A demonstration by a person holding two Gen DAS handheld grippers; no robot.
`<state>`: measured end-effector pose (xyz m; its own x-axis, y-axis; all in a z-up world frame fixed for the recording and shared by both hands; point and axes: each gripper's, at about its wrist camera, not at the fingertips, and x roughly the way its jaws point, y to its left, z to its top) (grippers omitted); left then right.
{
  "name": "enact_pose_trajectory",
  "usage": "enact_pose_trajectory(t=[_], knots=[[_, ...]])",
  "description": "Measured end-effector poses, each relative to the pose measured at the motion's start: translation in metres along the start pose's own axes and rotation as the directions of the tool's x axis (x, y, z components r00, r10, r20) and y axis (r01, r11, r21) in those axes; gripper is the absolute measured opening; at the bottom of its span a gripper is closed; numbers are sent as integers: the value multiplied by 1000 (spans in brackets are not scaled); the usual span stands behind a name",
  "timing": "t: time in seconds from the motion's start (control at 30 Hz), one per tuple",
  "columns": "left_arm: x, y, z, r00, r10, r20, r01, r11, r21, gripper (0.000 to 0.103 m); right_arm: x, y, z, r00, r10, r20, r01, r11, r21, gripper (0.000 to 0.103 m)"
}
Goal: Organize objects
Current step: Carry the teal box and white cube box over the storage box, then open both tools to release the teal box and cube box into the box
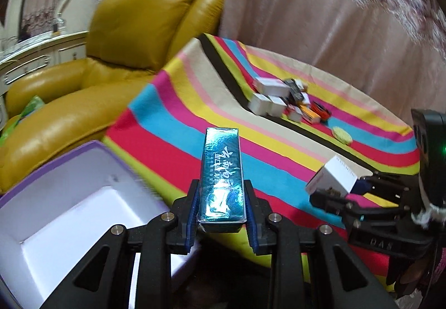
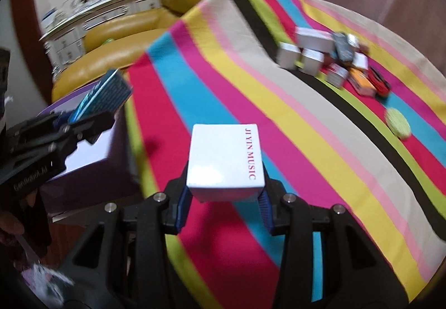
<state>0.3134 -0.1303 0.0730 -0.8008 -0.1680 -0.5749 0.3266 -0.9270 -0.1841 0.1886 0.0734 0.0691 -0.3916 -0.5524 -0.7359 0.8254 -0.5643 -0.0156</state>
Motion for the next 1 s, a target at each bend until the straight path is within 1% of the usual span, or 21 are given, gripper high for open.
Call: enact_pose_trajectory(t=[0.13, 0.2, 0.3, 0.4, 0.47, 0.53, 0.63, 0.7, 0.73, 0.77, 0.8, 0.83, 0.87, 0.9, 0.93, 0.97, 1.0], knots=[[-18, 33, -5, 1000, 28, 13, -27, 996, -81, 30, 1, 36, 9, 998, 57, 3, -56, 994, -89, 46], [-27, 49, -8, 998, 55, 20, -52, 992, -114, 30, 2, 51, 13, 996, 94, 1, -93, 988, -124, 46], [-38, 67, -14, 994, 102, 29, -97, 986, -136, 30, 5, 77, 18, 992, 125, -9, -125, 974, -189, 46], [-43, 83, -20, 990, 137, 20, -132, 979, -158, 30, 10, 100, 20, 985, 167, -29, -169, 955, -242, 46], [-46, 95, -24, 985, 171, 12, -166, 969, -181, 30, 14, 113, 22, 982, 182, -41, -186, 943, -276, 46], [-46, 110, -28, 977, 214, 0, -209, 955, -213, 30, 18, 131, 25, 977, 207, -55, -214, 925, -314, 46], [-49, 136, -32, 959, 282, -28, -278, 918, -281, 30, 26, 157, 32, 968, 238, -75, -248, 896, -367, 46], [-53, 151, -35, 944, 328, -44, -325, 891, -317, 30, 33, 177, 35, 961, 263, -90, -276, 871, -406, 46], [-55, 158, -36, 931, 360, -57, -358, 873, -330, 30, 35, 186, 36, 955, 281, -98, -295, 858, -420, 46], [-56, 164, -38, 911, 404, -76, -405, 848, -342, 31, 38, 196, 36, 943, 314, -108, -329, 842, -428, 46], [-57, 171, -39, 889, 447, -101, -452, 819, -354, 33, 41, 203, 36, 927, 354, -128, -373, 825, -425, 52], [-58, 178, -41, 869, 478, -129, -489, 788, -374, 45, 46, 209, 36, 909, 387, -156, -416, 810, -414, 59], [-60, 184, -43, 852, 500, -154, -516, 757, -401, 64, 50, 213, 36, 895, 410, -177, -446, 802, -397, 72], [-62, 189, -45, 837, 520, -170, -538, 727, -426, 71, 52, 213, 36, 888, 424, -178, -459, 803, -380, 75], [-67, 192, -47, 822, 542, -174, -555, 696, -455, 78, 52, 210, 37, 883, 438, -168, -468, 807, -359, 75], [-71, 193, -48, 819, 552, -157, -552, 681, -481, 80, 52, 204, 38, 882, 445, -157, -471, 814, -341, 76], [-74, 192, -48, 821, 554, -140, -542, 679, -495, 81, 52, 195, 39, 885, 444, -144, -466, 824, -323, 77]])
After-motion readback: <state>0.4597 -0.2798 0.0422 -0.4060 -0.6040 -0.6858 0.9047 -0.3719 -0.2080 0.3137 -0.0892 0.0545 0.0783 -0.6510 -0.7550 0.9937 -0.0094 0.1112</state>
